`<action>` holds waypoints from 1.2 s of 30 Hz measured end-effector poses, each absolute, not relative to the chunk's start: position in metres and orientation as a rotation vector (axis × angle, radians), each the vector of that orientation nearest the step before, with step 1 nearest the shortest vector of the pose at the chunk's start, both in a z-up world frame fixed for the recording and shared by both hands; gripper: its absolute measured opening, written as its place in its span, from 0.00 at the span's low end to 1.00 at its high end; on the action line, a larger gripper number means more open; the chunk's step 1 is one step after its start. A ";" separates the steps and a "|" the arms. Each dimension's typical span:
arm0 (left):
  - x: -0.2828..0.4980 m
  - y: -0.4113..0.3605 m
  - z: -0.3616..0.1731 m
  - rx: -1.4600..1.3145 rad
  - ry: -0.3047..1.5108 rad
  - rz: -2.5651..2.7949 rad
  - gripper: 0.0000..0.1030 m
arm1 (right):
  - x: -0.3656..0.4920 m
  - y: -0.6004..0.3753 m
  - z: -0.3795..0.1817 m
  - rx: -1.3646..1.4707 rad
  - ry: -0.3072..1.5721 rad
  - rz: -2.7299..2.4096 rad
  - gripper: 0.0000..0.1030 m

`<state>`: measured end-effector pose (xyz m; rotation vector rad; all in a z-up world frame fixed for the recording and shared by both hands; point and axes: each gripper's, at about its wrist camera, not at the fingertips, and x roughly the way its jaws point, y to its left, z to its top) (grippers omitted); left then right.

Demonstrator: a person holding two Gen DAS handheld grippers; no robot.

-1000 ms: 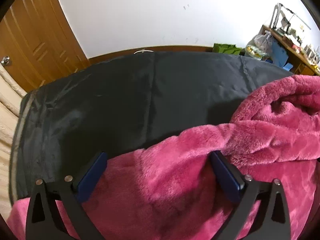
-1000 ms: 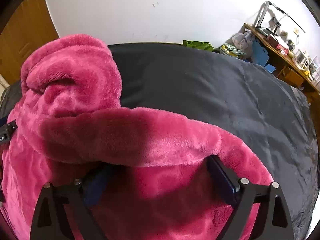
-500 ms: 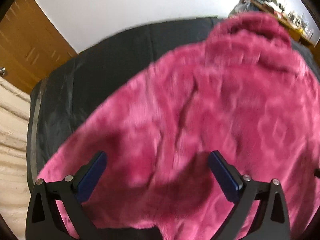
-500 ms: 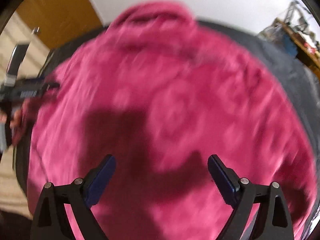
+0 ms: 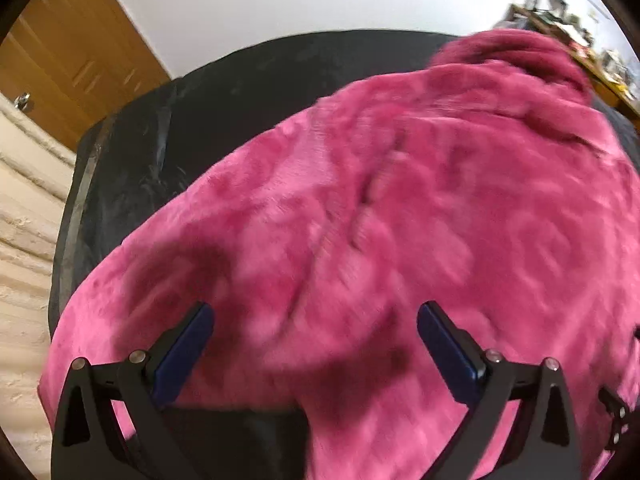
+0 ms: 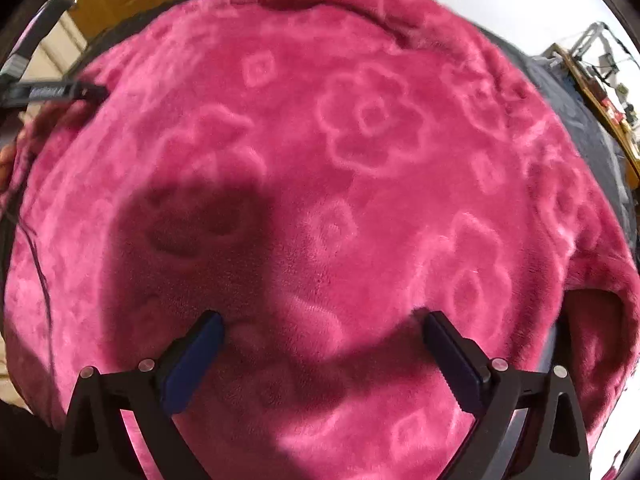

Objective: Fold clothes
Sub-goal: 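Smooth the spread pink robe flat with both open grippers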

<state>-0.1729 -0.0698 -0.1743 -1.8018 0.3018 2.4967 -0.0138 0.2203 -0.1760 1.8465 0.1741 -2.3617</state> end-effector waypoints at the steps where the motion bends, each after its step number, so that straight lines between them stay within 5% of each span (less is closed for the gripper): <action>1: -0.162 -0.066 -0.168 -1.785 0.308 2.483 0.99 | -0.008 0.220 -0.170 1.824 0.167 -2.364 0.98; 14: -0.008 -0.031 -0.167 -1.841 0.353 2.326 0.99 | 0.124 0.258 -0.152 1.806 0.112 -2.288 0.98; 22: 0.064 -0.036 -0.204 -1.881 0.374 2.385 1.00 | 0.201 0.251 -0.174 1.795 0.327 -2.239 0.99; 36: 0.117 -0.066 -0.205 -1.812 0.248 2.558 1.00 | 0.256 0.278 -0.172 1.604 0.348 -2.338 0.99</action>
